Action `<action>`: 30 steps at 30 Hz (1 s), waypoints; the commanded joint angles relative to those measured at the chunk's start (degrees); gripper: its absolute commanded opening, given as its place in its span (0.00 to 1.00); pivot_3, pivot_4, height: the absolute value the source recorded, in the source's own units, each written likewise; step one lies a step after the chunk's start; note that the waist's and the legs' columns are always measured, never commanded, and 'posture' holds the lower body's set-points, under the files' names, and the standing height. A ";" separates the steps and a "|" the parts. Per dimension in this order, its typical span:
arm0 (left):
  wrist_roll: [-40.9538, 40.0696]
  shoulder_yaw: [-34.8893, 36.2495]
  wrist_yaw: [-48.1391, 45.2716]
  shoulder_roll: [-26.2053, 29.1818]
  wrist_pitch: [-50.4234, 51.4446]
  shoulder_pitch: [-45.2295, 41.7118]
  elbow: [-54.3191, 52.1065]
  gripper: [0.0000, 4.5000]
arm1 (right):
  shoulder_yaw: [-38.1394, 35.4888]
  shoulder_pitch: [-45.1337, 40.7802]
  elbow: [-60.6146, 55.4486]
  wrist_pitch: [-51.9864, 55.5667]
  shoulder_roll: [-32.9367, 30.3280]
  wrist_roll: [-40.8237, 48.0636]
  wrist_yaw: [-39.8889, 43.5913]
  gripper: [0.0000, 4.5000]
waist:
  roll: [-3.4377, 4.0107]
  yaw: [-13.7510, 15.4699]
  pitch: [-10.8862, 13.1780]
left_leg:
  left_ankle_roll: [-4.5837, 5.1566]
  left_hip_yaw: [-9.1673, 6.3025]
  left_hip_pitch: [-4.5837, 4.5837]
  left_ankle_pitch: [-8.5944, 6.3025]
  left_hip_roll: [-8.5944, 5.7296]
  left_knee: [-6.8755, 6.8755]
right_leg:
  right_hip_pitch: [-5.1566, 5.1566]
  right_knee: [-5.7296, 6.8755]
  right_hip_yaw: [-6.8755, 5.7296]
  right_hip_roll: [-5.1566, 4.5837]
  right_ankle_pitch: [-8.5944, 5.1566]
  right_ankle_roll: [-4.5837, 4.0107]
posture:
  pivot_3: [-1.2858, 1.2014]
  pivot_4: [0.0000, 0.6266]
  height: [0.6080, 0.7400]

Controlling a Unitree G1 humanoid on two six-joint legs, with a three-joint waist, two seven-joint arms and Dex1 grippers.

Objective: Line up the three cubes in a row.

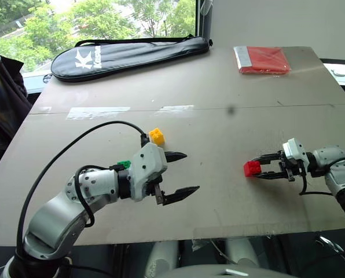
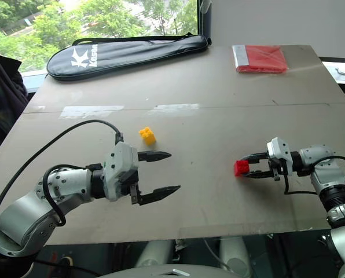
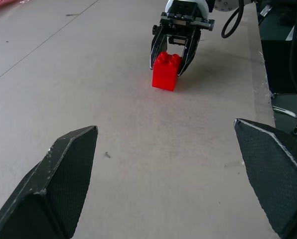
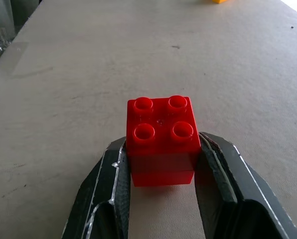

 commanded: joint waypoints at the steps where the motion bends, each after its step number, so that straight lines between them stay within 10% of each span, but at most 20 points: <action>1: 0.42 -0.52 -1.53 0.49 -1.88 0.28 -1.58 1.00 | 3.25 -2.84 2.11 -2.36 -2.03 4.41 3.01 0.28 | 0.00 -0.04 0.00 | 0.01 0.00 0.01 0.00 0.01 0.00 | 0.00 0.01 0.00 0.01 0.00 0.00 | 0.52 0.24 0.65; 13: 0.37 -1.11 -8.99 -0.02 -7.40 -1.47 2.43 1.00 | 8.76 -7.00 8.21 -3.50 -3.24 6.61 3.01 0.28 | 0.01 0.12 0.01 | 0.00 -0.03 -0.02 0.00 0.00 0.00 | -0.01 0.00 -0.04 -0.01 -0.02 -0.06 | 0.52 0.24 0.65; 19: 2.14 -2.00 -9.08 -0.11 -8.58 -0.98 2.62 1.00 | 8.66 -7.96 10.08 -4.34 -2.83 5.76 3.01 0.95 | 0.01 0.10 0.01 | 0.02 -0.02 -0.02 -0.01 0.00 0.00 | -0.01 0.00 -0.02 -0.01 0.00 -0.02 | 0.52 0.24 0.65; 30: 3.57 -0.90 -8.31 -0.17 -10.29 2.50 2.11 1.00 | 5.98 -7.35 9.15 -5.01 -3.61 6.61 3.01 0.99 | 0.02 0.08 0.02 | 0.11 -0.02 -0.02 -0.07 0.00 0.00 | -0.01 0.00 -0.03 -0.02 0.00 -0.01 | 0.52 0.24 0.65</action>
